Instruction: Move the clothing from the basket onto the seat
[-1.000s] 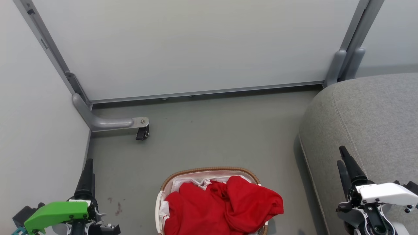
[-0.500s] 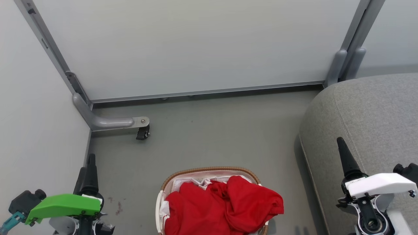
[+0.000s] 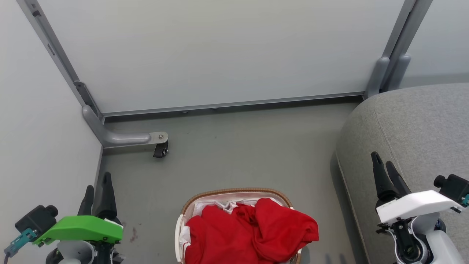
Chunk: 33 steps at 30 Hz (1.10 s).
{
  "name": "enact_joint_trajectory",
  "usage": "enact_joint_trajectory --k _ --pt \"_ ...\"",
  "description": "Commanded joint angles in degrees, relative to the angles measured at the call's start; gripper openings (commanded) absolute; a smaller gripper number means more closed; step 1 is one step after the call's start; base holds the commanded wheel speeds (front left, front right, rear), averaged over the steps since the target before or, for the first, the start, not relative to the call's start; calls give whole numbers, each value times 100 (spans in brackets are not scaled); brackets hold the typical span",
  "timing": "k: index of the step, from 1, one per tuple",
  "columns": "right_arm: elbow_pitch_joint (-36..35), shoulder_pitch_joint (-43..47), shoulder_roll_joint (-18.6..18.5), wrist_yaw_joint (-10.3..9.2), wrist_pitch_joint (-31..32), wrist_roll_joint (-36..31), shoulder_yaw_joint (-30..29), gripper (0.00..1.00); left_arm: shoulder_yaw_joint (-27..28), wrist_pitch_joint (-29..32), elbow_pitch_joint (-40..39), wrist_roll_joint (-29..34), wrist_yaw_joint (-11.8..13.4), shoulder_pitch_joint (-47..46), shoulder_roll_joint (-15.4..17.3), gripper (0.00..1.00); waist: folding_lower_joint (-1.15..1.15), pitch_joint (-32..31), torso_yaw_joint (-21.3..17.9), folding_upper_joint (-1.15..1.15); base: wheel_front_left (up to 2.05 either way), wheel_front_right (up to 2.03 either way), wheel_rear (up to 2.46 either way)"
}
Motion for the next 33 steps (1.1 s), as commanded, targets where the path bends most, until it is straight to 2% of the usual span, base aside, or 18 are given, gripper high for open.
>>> enact_joint_trajectory --k 1,33 --pt "-42 -166 -70 1 -67 -233 31 100 -27 -60 -40 222 25 -184 97 100 0 -4 1 0 0 0 0" --pt "130 -233 -74 1 -600 -2620 87 100 -327 -590 218 2375 150 -249 239 100 0 -40 42 0 0 0 0"
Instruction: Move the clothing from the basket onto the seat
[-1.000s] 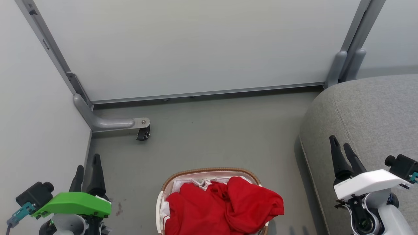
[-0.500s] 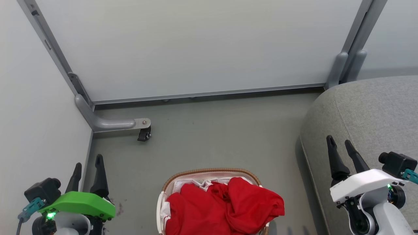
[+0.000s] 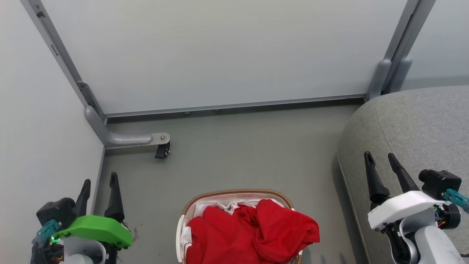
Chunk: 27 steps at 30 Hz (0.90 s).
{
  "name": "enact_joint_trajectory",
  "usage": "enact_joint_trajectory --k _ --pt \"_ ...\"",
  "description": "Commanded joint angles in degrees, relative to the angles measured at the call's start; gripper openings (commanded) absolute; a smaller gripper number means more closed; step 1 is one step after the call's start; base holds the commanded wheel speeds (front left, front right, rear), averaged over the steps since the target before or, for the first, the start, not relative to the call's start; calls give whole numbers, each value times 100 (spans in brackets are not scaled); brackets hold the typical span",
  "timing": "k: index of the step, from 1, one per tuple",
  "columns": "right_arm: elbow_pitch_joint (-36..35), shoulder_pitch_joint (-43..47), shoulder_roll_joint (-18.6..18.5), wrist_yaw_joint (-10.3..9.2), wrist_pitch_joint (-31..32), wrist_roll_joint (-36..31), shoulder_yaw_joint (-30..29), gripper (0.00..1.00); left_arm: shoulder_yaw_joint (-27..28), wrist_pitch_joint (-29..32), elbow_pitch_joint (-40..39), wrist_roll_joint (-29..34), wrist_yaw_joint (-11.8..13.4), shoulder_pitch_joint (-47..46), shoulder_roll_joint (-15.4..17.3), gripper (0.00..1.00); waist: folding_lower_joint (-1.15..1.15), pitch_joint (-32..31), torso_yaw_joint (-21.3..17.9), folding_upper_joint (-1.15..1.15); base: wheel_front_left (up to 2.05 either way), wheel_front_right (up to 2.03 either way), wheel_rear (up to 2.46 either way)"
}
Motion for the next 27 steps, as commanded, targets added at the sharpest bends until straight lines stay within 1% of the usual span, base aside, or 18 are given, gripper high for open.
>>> enact_joint_trajectory --k 1,17,27 --pt "-37 -126 -4 1 -61 -179 -22 100 -6 -60 -47 183 27 -152 39 100 0 -1 2 0 0 0 0" --pt "-131 193 188 2 -271 -1115 -98 100 33 -268 -14 1000 -11 31 -89 100 0 -18 21 0 0 0 0" --pt "-141 231 243 1 -399 -1636 -165 100 95 -393 21 1484 -55 110 -156 100 0 -64 2 0 0 0 0"
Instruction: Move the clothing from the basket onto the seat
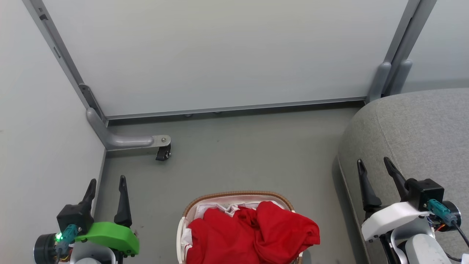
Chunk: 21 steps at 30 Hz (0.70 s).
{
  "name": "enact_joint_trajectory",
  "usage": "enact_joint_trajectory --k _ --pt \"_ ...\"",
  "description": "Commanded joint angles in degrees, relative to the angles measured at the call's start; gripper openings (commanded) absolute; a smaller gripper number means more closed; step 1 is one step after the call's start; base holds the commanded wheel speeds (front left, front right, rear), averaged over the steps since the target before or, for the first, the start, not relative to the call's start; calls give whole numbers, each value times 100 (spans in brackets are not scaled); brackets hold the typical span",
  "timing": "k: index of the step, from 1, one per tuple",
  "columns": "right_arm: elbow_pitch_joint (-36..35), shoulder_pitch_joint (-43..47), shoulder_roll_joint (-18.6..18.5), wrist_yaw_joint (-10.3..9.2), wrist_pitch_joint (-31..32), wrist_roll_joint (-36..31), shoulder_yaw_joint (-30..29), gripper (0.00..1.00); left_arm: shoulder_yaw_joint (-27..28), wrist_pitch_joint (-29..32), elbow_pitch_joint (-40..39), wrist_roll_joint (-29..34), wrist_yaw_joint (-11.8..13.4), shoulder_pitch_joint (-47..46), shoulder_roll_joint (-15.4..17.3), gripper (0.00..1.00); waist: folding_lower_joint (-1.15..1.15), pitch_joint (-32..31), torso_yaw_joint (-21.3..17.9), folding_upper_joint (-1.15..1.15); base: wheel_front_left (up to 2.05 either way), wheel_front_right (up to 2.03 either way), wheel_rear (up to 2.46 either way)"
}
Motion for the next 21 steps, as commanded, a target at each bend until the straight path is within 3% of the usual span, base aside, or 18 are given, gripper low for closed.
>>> enact_joint_trajectory --k 1,13,21 --pt "-49 30 -9 0 -67 -155 -18 100 27 -58 -2 147 -24 22 4 100 0 -8 -5 0 0 0 0" --pt "-91 -107 12 0 -191 -721 39 100 29 -189 91 622 -133 -35 -86 100 0 129 -82 0 0 0 0" --pt "-238 -402 28 -1 -271 -1011 124 100 -62 -259 63 938 -215 -250 -110 100 0 611 -262 0 0 0 0"
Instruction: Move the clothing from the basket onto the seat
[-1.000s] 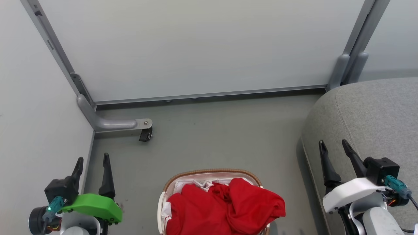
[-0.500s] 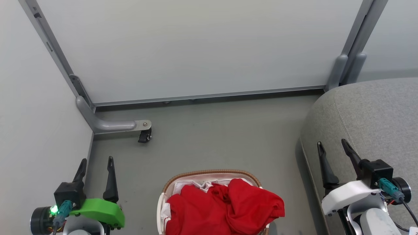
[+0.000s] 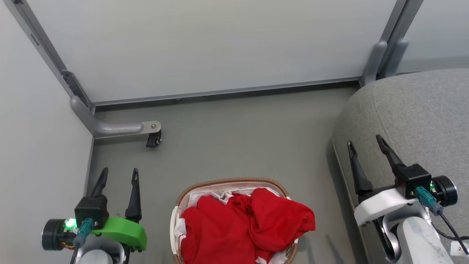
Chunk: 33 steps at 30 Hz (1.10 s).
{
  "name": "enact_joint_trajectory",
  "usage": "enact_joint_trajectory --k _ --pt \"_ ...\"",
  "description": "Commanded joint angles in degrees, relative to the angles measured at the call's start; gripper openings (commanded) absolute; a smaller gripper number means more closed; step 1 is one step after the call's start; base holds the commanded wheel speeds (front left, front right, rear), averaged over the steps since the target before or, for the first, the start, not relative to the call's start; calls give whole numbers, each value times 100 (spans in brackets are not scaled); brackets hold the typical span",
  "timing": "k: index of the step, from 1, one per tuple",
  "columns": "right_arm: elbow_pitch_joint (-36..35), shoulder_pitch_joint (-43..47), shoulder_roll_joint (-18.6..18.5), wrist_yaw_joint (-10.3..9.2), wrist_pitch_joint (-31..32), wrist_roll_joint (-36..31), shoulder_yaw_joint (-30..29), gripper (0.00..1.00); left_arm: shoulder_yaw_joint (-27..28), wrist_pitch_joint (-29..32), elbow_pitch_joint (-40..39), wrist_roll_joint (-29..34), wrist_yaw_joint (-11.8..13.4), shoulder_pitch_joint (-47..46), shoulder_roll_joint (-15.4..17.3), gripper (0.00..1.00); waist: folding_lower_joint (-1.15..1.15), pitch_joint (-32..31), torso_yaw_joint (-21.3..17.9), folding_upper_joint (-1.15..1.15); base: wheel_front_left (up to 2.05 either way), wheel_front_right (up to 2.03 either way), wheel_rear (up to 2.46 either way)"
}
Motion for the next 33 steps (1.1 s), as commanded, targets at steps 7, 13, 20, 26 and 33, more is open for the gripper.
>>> enact_joint_trajectory --k 7,13,20,26,33 --pt "-161 -472 -2 -2 -59 -139 63 100 -129 -47 -22 180 -57 -472 -9 100 0 858 -287 0 0 0 0" --pt "-288 -808 -1 -3 -54 0 202 100 -330 -47 43 162 -69 -812 27 100 0 1384 -476 0 0 0 0" --pt "-424 -1160 2 -3 -54 184 393 100 -805 -46 143 -44 -70 -1196 169 100 0 1955 -691 0 0 0 0" --pt "-559 -1438 2 -3 -53 376 591 100 -1064 -46 264 -92 -71 -1454 324 100 0 2397 -897 0 0 0 0" --pt "-670 -1629 2 -3 -54 574 692 100 -1470 -46 441 -146 -71 -1699 509 100 0 2831 -1089 0 0 0 0"
